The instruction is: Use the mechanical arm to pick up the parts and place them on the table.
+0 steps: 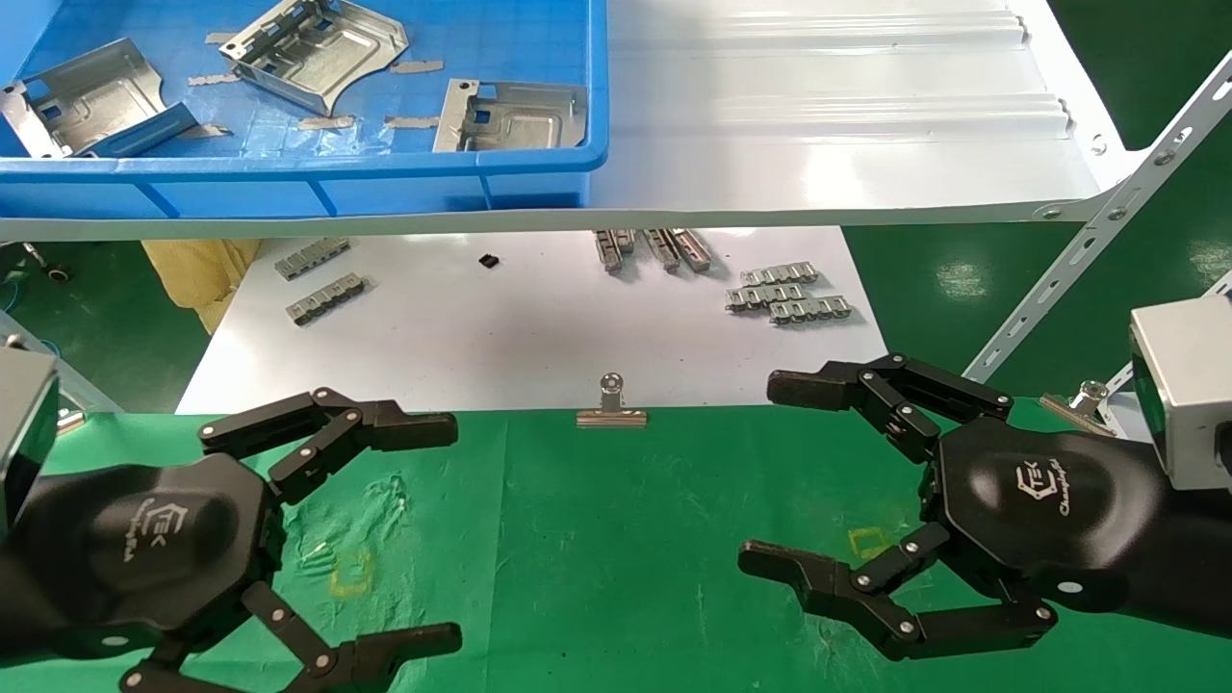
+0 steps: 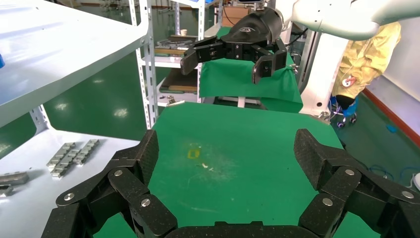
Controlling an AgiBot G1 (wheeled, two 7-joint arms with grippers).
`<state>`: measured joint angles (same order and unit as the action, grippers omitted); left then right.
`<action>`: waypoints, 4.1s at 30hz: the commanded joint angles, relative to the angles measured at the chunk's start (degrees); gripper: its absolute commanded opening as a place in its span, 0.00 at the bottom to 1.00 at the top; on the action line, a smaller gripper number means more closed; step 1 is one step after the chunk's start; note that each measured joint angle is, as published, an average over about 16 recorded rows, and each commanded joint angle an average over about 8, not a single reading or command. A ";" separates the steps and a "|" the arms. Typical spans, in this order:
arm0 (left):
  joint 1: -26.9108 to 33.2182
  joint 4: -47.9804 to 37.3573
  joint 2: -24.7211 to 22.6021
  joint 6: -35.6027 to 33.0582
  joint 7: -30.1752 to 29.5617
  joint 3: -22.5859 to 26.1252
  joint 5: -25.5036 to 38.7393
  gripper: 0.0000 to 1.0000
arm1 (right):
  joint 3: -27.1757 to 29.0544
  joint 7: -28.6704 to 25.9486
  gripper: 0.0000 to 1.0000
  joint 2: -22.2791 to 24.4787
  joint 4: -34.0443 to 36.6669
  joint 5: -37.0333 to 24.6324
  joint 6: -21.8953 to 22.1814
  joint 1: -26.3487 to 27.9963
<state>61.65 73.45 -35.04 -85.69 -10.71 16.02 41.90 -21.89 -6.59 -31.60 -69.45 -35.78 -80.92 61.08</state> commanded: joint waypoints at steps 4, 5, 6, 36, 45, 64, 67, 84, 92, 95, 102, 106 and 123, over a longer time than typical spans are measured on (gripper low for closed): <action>0.00 0.00 0.00 0.00 0.00 0.00 0.00 1.00 | 0.00 0.00 1.00 0.00 0.00 0.00 0.00 0.00; 0.00 0.00 0.00 0.00 0.00 0.00 0.00 1.00 | 0.00 0.00 1.00 0.00 0.00 0.00 0.00 0.00; 0.00 0.00 0.00 0.00 0.00 0.00 0.00 1.00 | 0.00 0.00 1.00 0.00 0.00 0.00 0.00 0.00; 0.00 0.00 0.00 0.00 0.00 0.00 0.00 1.00 | 0.00 0.00 0.00 0.00 0.00 0.00 0.00 0.00; 0.00 0.00 0.00 0.00 0.00 0.00 0.00 1.00 | 0.00 0.00 0.00 0.00 0.00 0.00 0.00 0.00; 0.00 0.00 0.00 0.00 0.00 0.00 0.00 1.00 | 0.00 0.00 0.00 0.00 0.00 0.00 0.00 0.00; 0.00 0.00 0.00 0.00 0.00 0.00 0.00 1.00 | 0.00 0.00 0.00 0.00 0.00 0.00 0.00 0.00; 5.81 -1.02 -0.42 0.75 -0.81 0.11 2.25 1.00 | 0.00 0.00 0.00 0.00 0.00 0.00 0.00 0.00; 26.34 -15.26 -7.31 4.86 -3.90 4.15 13.29 1.00 | 0.00 0.00 0.00 0.00 0.00 0.00 0.00 0.00; 33.70 -24.31 -10.89 6.75 -3.05 6.16 18.25 1.00 | 0.00 0.00 0.21 0.00 0.00 0.00 0.00 0.00; 46.51 -45.99 -18.05 15.22 1.98 9.72 27.89 1.00 | 0.00 0.00 1.00 0.00 0.00 0.00 0.00 0.00; 50.81 -55.36 -21.83 23.71 4.39 11.65 32.63 1.00 | 0.00 0.00 1.00 0.00 0.00 0.00 0.00 0.00; 55.64 -70.75 -27.99 37.76 7.79 13.92 37.65 0.00 | 0.00 0.00 1.00 0.00 0.00 0.00 0.00 0.00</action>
<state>117.17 2.87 -62.95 -48.02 -3.10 29.90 79.49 -21.89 -6.59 -31.60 -69.45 -35.78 -80.92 61.08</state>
